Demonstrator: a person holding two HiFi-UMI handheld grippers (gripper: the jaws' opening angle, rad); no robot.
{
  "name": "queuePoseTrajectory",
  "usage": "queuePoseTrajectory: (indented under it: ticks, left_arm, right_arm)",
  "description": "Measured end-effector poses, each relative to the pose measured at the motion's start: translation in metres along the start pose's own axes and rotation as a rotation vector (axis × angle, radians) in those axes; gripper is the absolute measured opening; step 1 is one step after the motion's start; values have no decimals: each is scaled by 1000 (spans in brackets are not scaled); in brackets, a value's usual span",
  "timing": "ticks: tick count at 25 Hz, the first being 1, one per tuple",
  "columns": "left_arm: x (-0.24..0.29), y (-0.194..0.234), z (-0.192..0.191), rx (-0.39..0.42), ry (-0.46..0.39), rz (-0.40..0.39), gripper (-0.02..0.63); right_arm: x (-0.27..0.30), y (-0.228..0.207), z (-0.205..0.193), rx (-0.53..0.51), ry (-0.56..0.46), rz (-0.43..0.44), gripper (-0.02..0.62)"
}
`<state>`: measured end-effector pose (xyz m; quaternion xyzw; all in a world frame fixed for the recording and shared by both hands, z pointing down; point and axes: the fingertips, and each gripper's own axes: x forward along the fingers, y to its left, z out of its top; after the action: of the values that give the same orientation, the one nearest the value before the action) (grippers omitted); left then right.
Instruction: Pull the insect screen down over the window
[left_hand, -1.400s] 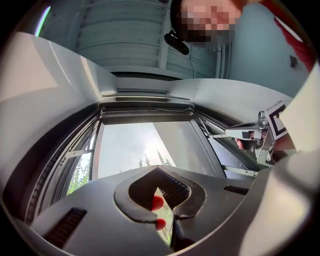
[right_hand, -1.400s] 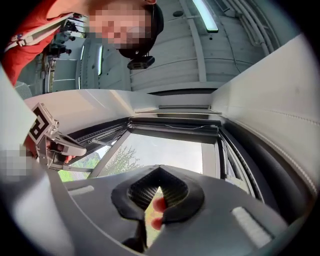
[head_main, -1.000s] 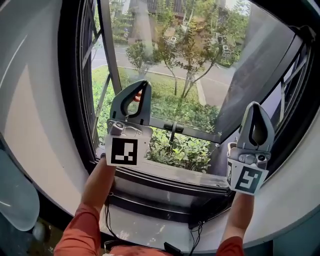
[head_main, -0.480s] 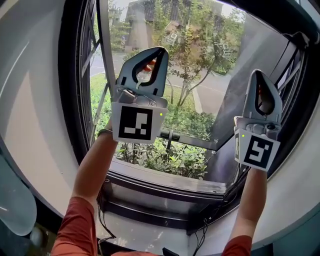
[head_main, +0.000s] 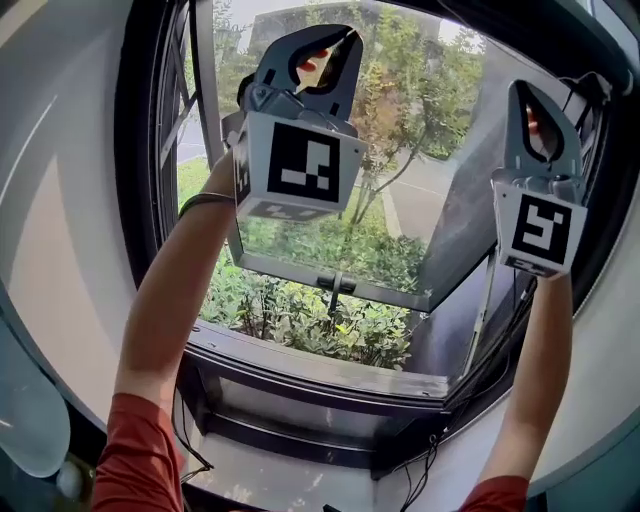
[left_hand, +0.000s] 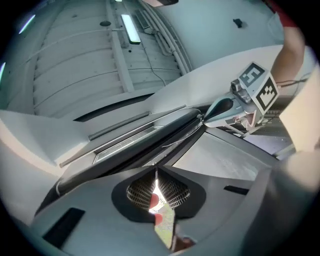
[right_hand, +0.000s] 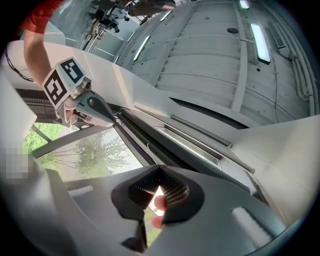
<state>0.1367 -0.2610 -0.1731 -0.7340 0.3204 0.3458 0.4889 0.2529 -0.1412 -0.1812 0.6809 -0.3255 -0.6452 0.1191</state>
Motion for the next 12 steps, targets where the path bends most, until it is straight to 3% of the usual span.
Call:
queuePoseTrajectory:
  ticks: [2, 4, 12]
  left_arm:
    - [14, 4, 4, 75, 19, -12, 7]
    - [28, 7, 6, 154, 42, -27, 19]
    - [68, 27, 1, 451, 155, -37, 107]
  right_arm:
    - [16, -5, -3, -38, 31, 38, 11]
    - [28, -7, -7, -91, 70, 80, 86]
    - [60, -16, -5, -351, 141, 119, 111]
